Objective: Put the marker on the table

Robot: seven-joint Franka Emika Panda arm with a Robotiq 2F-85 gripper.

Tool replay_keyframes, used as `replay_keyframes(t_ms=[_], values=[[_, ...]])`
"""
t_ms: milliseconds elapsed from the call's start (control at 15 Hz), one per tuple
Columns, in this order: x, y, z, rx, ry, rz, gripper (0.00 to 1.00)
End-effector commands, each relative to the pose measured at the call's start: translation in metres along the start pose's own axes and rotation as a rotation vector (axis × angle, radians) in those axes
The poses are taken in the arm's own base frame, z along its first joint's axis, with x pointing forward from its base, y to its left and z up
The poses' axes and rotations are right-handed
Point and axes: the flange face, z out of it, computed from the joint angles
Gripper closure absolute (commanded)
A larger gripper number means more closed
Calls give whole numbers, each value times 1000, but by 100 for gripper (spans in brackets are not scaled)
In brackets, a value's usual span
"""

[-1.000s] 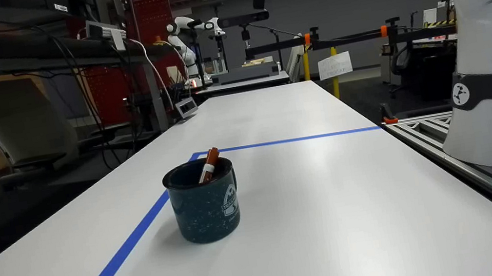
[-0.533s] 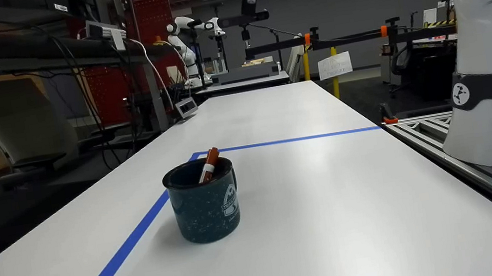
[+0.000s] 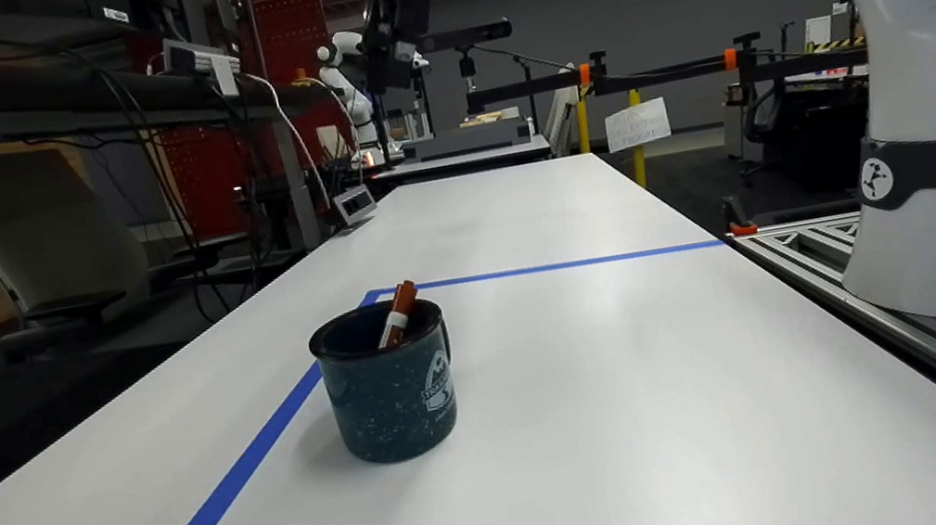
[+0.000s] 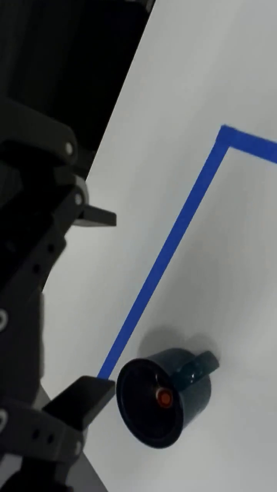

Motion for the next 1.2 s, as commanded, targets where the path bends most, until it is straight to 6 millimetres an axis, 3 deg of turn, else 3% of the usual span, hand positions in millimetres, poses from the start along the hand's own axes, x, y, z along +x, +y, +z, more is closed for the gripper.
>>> replay_keyframes(t_ms=[0,667,1133], values=[[39,-2,26,116,-5,-116,0],[119,-47,76,337,-289,-365,0],[140,-68,115,288,-450,-486,0]])
